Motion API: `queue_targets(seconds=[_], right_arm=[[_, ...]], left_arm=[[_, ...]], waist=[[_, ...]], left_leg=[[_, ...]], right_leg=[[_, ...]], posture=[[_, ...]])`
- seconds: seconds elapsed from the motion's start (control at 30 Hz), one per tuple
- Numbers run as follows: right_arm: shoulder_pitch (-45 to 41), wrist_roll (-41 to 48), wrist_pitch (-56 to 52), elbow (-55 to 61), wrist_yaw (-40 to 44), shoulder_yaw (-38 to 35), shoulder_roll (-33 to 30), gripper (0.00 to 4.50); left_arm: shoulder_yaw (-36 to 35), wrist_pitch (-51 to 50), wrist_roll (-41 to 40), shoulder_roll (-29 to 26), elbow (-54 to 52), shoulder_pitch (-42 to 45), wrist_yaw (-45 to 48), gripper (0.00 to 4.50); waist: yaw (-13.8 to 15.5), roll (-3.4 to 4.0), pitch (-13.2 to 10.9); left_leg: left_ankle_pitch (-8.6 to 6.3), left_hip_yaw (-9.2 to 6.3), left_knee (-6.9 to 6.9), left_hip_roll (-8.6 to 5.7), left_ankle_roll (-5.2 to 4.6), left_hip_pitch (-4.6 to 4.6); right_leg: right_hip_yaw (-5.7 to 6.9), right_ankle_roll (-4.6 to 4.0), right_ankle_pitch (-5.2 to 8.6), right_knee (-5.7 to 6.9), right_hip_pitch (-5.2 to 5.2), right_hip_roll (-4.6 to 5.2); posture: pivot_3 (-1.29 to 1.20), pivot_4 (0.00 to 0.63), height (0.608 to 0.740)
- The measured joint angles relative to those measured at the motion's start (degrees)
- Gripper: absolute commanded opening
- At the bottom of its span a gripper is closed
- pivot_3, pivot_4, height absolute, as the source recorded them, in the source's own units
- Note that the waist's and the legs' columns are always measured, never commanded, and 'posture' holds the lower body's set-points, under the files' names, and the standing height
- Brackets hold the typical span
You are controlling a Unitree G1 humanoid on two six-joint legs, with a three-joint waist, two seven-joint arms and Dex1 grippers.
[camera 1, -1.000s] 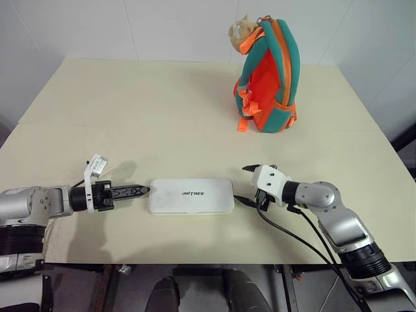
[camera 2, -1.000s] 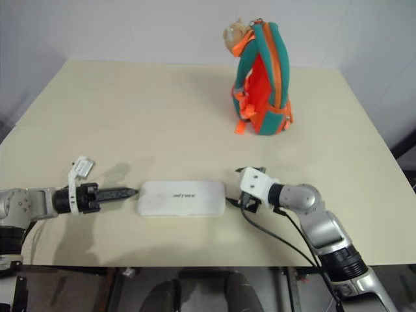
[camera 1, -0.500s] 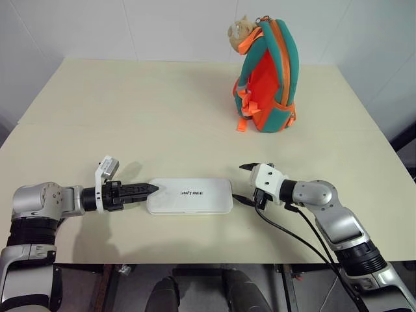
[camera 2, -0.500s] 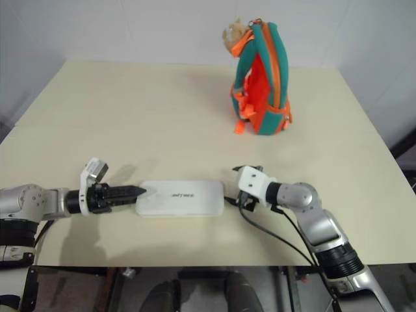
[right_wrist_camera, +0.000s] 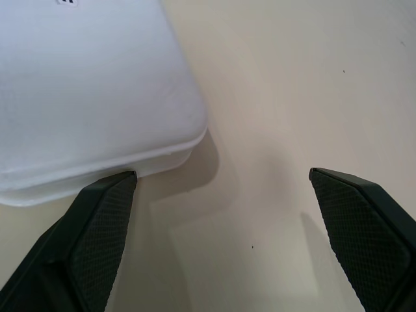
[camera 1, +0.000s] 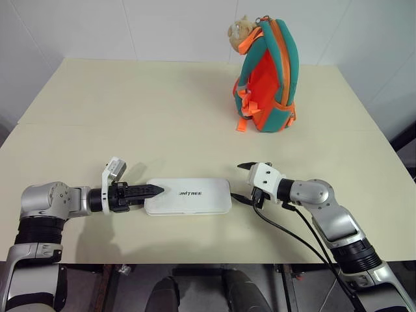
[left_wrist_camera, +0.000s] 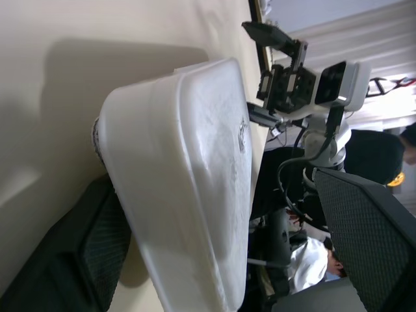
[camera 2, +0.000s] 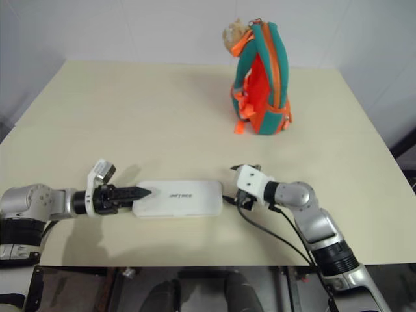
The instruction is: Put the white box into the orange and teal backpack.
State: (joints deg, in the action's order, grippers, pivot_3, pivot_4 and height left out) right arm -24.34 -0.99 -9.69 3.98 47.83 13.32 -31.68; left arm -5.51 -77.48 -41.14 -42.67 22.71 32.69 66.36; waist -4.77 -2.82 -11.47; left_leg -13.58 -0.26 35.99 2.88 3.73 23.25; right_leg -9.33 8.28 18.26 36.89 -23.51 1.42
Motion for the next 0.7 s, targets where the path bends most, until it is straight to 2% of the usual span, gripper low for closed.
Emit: queue_targets(seconds=[0.3,0.5,0.7], right_arm=[[0.3,0.0,0.7,0.0,0.0,-0.2,-0.1,4.5],[0.3,0.0,0.7,0.0,-0.4,-0.5,-0.2,4.5],[-1.1,0.9,0.6,-0.2,-5.7,-5.1,2.2,4.5]], left_arm=[[-0.1,0.2,0.0,1.8,2.8,1.2,0.1,1.38],[-1.4,-0.7,-0.6,2.5,2.9,1.6,-0.9,1.29],[-11.0,-1.0,-2.1,5.3,3.5,1.6,-7.4,1.29]], waist=[[0.0,0.0,0.0],[0.0,0.0,0.0],[-0.2,0.0,0.0]], left_leg=[[0.01,-0.04,-0.02,-0.01,0.01,0.02],[0.01,-0.05,0.03,-0.01,0.01,0.01],[0.01,-0.07,-0.01,-0.01,0.02,0.03]], right_leg=[[0.04,0.01,0.0,-0.01,0.0,0.0],[0.03,0.02,-0.01,0.0,0.02,0.0],[0.03,0.03,-0.02,0.01,-0.02,0.01]], posture=[[0.0,0.15,0.74],[0.0,0.15,0.74],[0.0,0.15,0.74]])
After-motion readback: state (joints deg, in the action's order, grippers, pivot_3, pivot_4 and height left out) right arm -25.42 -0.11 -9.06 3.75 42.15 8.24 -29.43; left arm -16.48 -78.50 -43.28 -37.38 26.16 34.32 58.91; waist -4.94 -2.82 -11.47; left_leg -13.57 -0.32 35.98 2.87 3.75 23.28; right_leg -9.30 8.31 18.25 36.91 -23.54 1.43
